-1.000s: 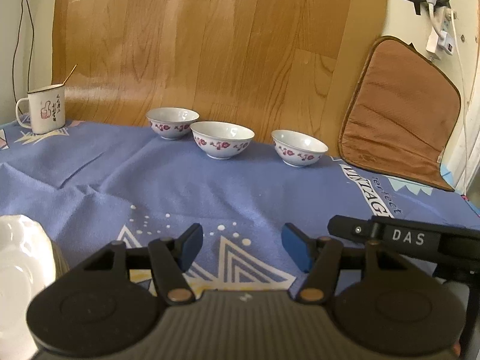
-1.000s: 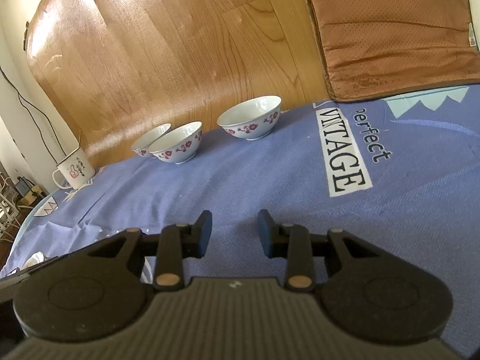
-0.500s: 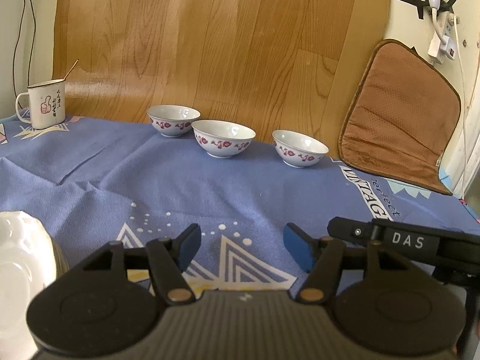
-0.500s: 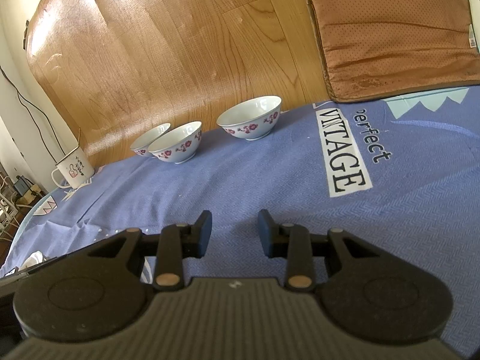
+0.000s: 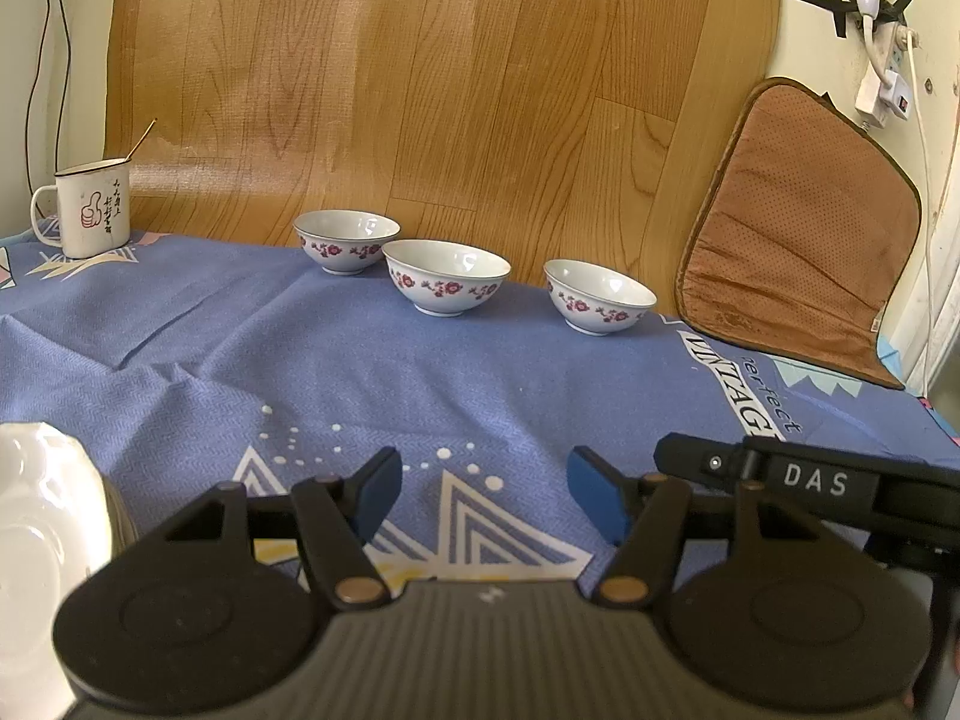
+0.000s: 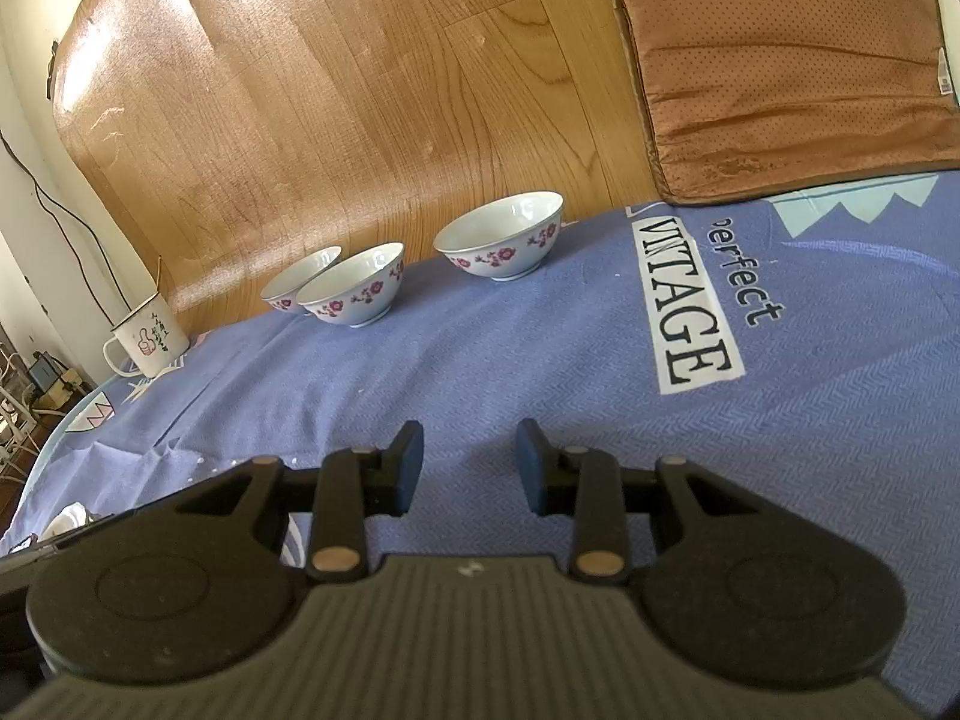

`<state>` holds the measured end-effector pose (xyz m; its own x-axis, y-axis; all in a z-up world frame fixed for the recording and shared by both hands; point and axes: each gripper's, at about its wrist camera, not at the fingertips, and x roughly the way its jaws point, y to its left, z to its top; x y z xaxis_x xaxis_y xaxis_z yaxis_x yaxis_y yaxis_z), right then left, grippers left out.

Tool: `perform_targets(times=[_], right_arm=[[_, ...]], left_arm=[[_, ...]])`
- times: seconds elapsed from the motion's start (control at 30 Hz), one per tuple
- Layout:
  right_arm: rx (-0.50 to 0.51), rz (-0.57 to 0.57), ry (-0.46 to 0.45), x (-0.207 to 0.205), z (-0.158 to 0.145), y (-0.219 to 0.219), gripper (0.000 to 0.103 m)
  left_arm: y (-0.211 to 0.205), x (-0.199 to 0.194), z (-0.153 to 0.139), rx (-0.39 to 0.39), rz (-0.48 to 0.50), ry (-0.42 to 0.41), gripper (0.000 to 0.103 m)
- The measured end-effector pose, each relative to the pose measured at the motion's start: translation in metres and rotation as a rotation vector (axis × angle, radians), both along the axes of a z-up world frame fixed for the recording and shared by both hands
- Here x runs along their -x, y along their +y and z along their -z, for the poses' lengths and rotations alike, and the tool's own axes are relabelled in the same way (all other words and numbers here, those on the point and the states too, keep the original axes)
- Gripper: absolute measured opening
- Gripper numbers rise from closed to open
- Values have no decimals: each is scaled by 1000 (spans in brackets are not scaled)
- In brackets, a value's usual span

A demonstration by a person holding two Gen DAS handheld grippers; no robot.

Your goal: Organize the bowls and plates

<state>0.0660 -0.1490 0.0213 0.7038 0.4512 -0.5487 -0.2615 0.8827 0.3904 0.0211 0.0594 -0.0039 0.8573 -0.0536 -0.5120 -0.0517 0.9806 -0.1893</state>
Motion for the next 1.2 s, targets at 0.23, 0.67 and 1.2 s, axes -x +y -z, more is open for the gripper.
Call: perform_targets(times=[0.23,0.67,1.2], right_arm=[[0,1,0,0,0,0,37],[0,2,-1,1,0,0,37],[-1,4,-1,1,0,0,37]], left_arm=[[0,0,0,1,0,-2,63],[0,-1,0,2,2,-1,63],[0,-2,0,8,12,5,63]])
